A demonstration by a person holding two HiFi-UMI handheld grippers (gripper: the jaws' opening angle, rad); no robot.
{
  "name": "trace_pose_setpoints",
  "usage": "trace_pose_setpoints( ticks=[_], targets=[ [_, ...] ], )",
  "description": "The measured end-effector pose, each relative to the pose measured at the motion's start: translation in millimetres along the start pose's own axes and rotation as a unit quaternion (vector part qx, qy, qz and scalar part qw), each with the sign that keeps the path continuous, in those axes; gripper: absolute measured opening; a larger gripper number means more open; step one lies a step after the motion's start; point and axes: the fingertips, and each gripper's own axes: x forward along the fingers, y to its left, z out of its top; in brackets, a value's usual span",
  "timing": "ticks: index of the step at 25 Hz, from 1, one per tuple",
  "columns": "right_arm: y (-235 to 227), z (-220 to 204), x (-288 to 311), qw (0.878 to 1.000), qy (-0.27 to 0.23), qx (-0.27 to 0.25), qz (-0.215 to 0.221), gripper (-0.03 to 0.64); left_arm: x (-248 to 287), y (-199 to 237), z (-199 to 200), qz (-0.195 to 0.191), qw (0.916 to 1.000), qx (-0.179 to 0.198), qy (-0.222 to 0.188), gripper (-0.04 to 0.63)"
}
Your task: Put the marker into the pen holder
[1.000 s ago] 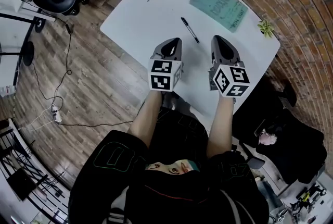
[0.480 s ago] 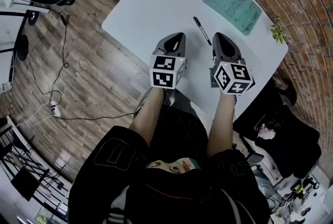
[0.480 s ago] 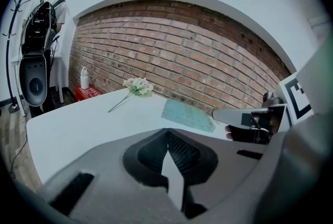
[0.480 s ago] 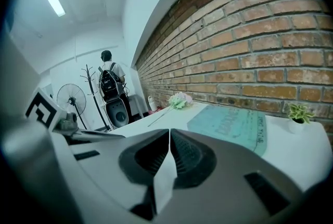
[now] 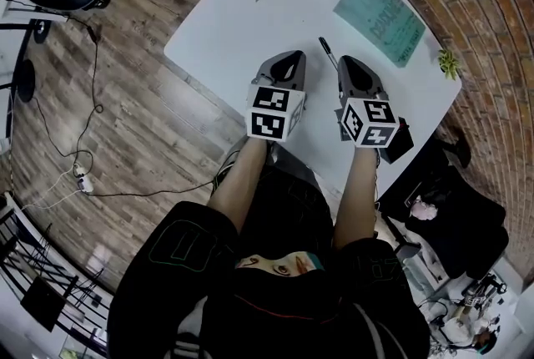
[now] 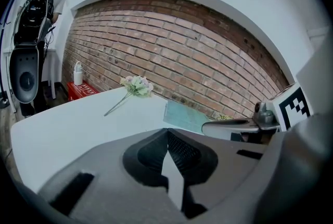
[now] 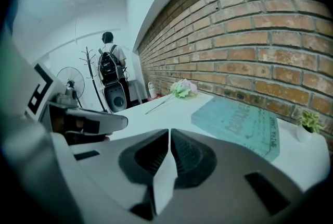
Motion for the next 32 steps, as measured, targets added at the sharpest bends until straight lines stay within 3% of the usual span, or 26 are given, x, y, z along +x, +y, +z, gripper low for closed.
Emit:
trace_pose_setpoints(
  ticks=[6,14,20,32],
  targets=[
    [4,-8,21,0.999,0.031,-0.032,0.01,0.026,10,16,8,-0.009,0.9999,0.002,0.008,0.009],
    [2,-34,46,0.992,0.075,-0.105,0.016,0.089,20,29,9,-0.021,0.9994,0.009,0.025,0.008],
    [-6,-43,59,0.988,0.094,-0.119,0.013,0.103,27,36,13,-0.026,0.999,0.019,0.032,0.009],
    [-1,-68,72,0.969,0.176,-0.171,0.032,0.097,32,42,18,-0.029,0.9985,0.029,0.035,0.009]
  ],
)
